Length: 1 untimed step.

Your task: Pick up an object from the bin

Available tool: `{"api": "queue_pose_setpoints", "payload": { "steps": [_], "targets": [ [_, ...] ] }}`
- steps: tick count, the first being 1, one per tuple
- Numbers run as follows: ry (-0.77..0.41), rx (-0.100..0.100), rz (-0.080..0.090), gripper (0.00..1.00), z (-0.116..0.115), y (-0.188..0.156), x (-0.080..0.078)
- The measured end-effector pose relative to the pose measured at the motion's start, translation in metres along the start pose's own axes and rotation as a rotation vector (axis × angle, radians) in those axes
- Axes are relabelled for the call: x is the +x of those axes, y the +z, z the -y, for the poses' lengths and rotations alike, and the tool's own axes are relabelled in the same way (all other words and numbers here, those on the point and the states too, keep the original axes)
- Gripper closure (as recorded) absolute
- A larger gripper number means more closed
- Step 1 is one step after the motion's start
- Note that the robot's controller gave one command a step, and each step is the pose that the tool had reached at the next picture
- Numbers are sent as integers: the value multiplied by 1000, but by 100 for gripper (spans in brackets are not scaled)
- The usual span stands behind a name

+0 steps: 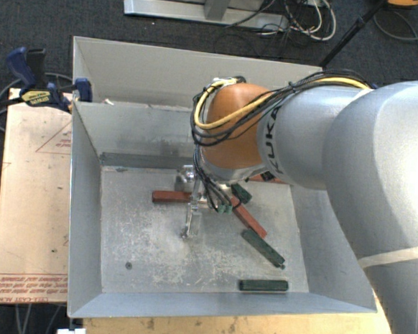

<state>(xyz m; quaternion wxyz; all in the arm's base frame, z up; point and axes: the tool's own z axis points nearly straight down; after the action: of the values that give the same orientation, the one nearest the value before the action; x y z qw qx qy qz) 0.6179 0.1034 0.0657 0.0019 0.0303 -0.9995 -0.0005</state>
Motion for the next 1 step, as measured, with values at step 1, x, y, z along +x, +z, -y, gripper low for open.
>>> {"api": "queue_pose_setpoints", "payload": {
  "steps": [1],
  "targets": [
    [2,-1,6,100,1,-5,-2]
  ]
}}
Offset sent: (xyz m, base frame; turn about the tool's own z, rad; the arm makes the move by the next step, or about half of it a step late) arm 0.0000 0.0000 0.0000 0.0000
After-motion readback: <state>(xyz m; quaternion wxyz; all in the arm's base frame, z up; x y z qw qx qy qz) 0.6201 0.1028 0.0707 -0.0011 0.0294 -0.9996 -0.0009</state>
